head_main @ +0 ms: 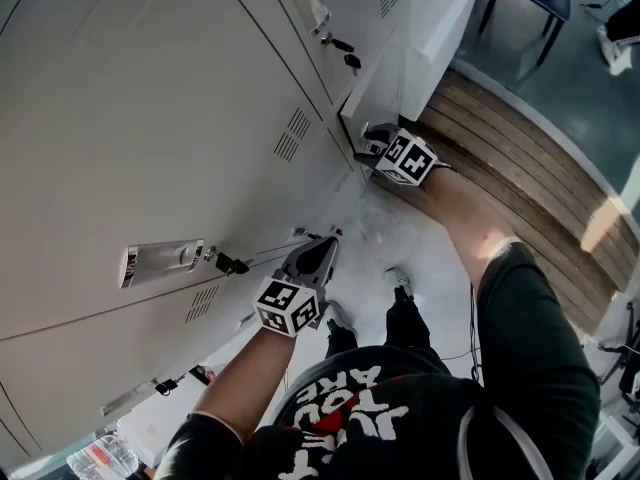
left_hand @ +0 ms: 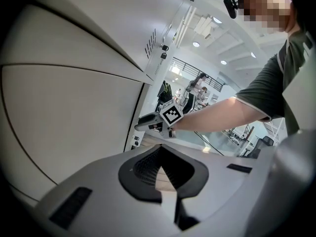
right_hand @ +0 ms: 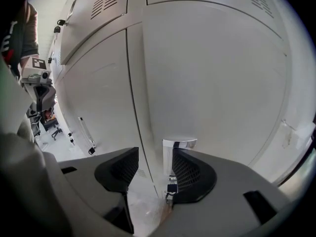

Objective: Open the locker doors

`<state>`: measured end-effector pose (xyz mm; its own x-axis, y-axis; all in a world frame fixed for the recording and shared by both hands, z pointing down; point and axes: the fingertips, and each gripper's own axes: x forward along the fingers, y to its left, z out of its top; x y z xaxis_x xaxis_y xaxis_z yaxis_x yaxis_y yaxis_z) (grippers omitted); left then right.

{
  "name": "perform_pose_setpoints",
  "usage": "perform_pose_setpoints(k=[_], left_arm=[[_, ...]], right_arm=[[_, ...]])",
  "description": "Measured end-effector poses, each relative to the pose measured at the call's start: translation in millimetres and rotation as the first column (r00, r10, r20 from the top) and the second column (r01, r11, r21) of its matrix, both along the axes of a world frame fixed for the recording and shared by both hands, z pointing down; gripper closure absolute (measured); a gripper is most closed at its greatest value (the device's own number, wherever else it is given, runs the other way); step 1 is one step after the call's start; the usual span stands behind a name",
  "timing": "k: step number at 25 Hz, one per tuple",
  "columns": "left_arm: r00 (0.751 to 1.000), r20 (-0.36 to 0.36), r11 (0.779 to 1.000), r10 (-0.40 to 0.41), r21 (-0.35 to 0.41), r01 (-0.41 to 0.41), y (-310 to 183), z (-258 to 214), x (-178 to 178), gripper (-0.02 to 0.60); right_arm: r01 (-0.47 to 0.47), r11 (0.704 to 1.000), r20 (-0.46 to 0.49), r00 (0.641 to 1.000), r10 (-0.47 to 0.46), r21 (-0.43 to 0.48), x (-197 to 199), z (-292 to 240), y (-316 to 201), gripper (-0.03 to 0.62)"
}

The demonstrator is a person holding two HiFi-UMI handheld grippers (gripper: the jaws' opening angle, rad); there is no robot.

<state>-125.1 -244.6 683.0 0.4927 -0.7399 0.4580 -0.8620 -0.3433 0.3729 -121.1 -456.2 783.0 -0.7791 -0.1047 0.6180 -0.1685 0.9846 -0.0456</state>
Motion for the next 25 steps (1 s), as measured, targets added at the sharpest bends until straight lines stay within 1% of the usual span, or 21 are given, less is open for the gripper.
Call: perform_pose_setpoints(k=[5,10,12,15,21,25], left_arm=[[1.000,0.002,1.000,0.006,0.001,-0.006,2.5,-1.5,1.8,0.580],[1.000,0.008,1.000,0.012,0.000,-0.012,4.2,-1.8,2.5,0.580],[1.000,0.010,1.000,0.015,0.001,-0.015,4.8,-2.4,2.8,0.580],[1.000,0.012,1.000,0.019,0.001,-0.019,5.2,-3.3,4.1,0.580],[0.999,0.021,1.000,0.030,0.001,-0.030,6.3,-4.8,6.5,0.580],[0.999,0.023,0.999,0.031,0.006,-0.031,6.0,-7.1,8.4,0.580]], right_arm=[[-0.058,0.998,0.035,0.998,0.059,-0.016,10.3,-1.4,2.1,0.368],[-0.153,0.987,0.082,0.984,0.156,-0.039,18.1,-3.2,0.7,0.372],[-0.207,0.977,0.106,0.971,0.212,-0.057,22.5,-3.6,-1.9,0.380],[-0.290,0.953,0.137,0.944,0.299,-0.087,31.9,-4.3,-8.2,0.444],[-0.371,0.916,0.170,0.904,0.394,-0.152,44.2,-4.3,-8.6,0.441],[-0.406,0.897,0.181,0.882,0.435,-0.174,57.9,-3.4,-6.2,0.441]])
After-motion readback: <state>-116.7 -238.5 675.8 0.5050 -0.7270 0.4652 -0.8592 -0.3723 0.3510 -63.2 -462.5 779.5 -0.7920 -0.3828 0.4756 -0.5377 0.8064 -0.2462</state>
